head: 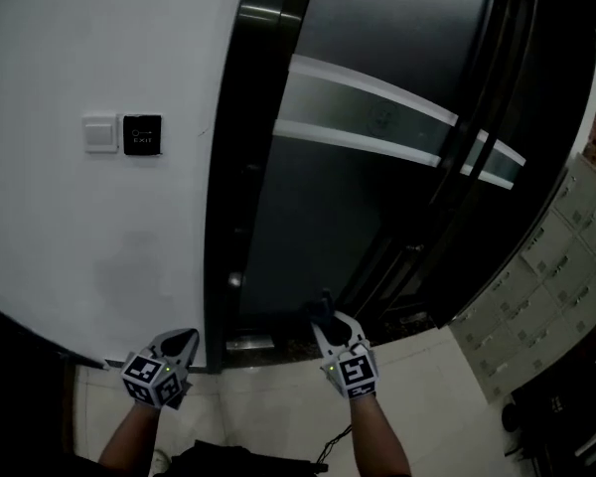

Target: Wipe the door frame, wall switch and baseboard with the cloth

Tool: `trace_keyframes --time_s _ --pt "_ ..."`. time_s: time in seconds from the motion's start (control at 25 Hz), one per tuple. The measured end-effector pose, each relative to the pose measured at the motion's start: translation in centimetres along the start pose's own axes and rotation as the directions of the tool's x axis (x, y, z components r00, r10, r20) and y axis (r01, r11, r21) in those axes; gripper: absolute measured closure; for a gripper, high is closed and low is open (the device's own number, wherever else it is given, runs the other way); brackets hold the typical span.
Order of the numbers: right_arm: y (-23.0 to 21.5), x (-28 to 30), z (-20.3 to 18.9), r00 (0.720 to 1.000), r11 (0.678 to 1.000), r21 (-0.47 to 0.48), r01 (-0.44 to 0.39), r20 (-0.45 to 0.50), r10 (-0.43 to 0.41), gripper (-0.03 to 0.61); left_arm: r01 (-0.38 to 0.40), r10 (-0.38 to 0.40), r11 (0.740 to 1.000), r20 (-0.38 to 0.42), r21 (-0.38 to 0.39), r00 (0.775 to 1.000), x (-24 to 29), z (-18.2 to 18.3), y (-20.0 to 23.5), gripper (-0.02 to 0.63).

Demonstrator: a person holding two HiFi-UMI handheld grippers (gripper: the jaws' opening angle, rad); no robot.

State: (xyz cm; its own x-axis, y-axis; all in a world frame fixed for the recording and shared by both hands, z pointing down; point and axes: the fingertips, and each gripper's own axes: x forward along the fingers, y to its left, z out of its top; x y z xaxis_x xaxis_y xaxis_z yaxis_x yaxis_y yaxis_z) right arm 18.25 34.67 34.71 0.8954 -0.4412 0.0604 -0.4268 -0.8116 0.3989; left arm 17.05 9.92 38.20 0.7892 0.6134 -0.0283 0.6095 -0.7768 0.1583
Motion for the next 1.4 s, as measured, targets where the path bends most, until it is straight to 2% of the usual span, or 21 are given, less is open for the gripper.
trace_keyframes --time_s 0.12,0.28,0.4,0.6,0.72,0.92,1.04,1.12,1.2,1.28,1.4 --pt "-4.5 -0.9 0.2 0.996 0.997 0.032 -0.066 0.055 0.064 0.485 -0.012 0.013 1.0 -0.004 0.011 1.0 3.8 -0.6 -4.9 0.612" --pt "-8.1 0.6 1.0 0.977 0.985 0.029 -0.17 0.135 0.164 0.485 -0.071 0.071 0.997 0.014 0.004 0.997 7.3 0.5 -6.9 0.612" --pt "-9.5 2.5 1.7 0.956 0.975 0.005 -0.221 0.196 0.216 0.485 -0.133 0.133 0.991 0.022 0.028 0.991 8.9 0.7 -6.0 0.612" --pt "-10.6 7.0 2.9 0.921 0.944 -0.176 -0.28 0.227 0.315 0.485 -0.283 0.28 0.958 0.079 0.043 0.957 10.5 2.4 -1.1 0.612" --pt "-11.1 10.1 5.0 0.879 0.901 -0.305 -0.309 0.27 0.393 0.485 -0.353 0.344 0.934 0.123 0.064 0.931 11.4 4.0 1.6 0.612" --pt "-10.9 15.6 9.8 0.779 0.783 -0.568 -0.252 0.361 0.513 0.485 -0.433 0.41 0.893 0.179 0.119 0.894 12.0 6.3 3.2 0.612" --pt "-9.4 19.1 13.2 0.729 0.694 -0.69 -0.205 0.366 0.579 0.486 -0.524 0.499 0.841 0.183 0.133 0.847 9.9 7.0 3.2 0.612" --pt "-9.3 20.6 16.1 0.697 0.656 -0.742 -0.134 0.4 0.595 0.485 -0.581 0.552 0.802 0.201 0.136 0.809 8.7 7.5 2.8 0.612" --pt "-10.3 21.9 19.0 0.667 0.656 -0.751 -0.07 0.454 0.591 0.486 -0.628 0.593 0.767 0.226 0.13 0.772 7.8 8.0 2.2 0.612" --pt "-11.0 22.8 22.0 0.631 0.666 -0.744 -0.048 0.494 0.598 0.485 -0.674 0.639 0.73 0.237 0.112 0.732 7.0 7.8 1.5 0.612" --pt "-9.6 23.8 25.8 0.55 0.646 -0.76 -0.073 0.51 0.662 0.485 -0.765 0.733 0.64 0.243 0.069 0.635 5.5 7.0 0.2 0.612"
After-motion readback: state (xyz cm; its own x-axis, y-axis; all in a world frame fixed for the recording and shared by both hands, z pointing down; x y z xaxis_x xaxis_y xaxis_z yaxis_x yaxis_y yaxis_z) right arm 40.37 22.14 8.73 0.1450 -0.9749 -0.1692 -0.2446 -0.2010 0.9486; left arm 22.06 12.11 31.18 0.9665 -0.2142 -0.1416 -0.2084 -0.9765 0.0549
